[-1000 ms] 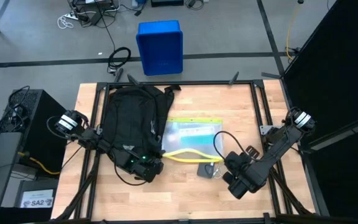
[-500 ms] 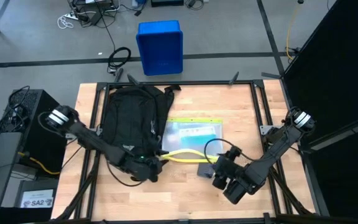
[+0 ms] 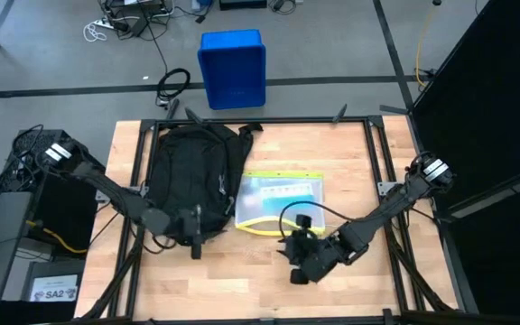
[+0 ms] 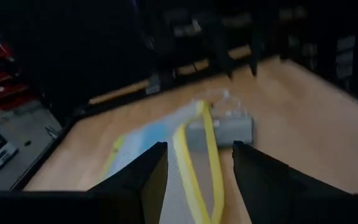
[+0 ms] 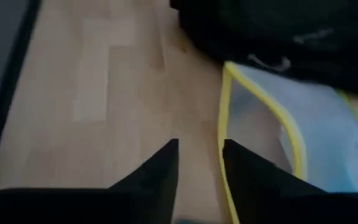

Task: Unpack backpack
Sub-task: Remove the medicine organizer from the zip lock bag

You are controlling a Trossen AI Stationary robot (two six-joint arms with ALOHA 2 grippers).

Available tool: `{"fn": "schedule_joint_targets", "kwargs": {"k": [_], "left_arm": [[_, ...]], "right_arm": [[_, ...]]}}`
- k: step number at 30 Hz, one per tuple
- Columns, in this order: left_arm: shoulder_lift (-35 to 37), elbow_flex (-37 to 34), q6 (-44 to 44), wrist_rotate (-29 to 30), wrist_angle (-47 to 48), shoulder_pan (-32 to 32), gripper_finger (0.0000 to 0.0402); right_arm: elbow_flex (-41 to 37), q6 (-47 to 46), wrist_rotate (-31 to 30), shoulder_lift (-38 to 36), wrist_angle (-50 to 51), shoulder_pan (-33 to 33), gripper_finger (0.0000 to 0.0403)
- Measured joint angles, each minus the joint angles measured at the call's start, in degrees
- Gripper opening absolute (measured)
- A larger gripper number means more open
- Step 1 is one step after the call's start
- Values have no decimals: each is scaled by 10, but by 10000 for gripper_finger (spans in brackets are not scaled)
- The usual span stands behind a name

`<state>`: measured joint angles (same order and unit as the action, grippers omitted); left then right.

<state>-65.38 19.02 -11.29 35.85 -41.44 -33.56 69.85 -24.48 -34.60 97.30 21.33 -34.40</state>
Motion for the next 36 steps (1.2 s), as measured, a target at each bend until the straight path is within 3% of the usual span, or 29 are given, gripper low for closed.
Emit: {"fn": "schedule_joint_targets", "kwargs": {"k": [5,10,15,21,23,30,36], "left_arm": [[36,-41,13,-32,-38,0,163],[38,-45,31,-54,-32,1,163],[38,-45,83,-34,-47,20,163],[36,-44,128,30,-52,95,163],[34,-44,139,3,-37,130,163],[31,-44,175,-204,-17,267,163],[46,-44,162,-278,-14,376,144]], "right_arm": [[-73,55,106,-16,-126,47,54],[-210,79,199,-82,-317,96,27],[-377,97,212,-187,-537,138,12],[-519,124,207,-260,-795,168,7],[-540,143,205,-265,-847,169,8],[-549,181,205,-265,-870,171,5],[-549,181,205,-265,-869,171,9]]}}
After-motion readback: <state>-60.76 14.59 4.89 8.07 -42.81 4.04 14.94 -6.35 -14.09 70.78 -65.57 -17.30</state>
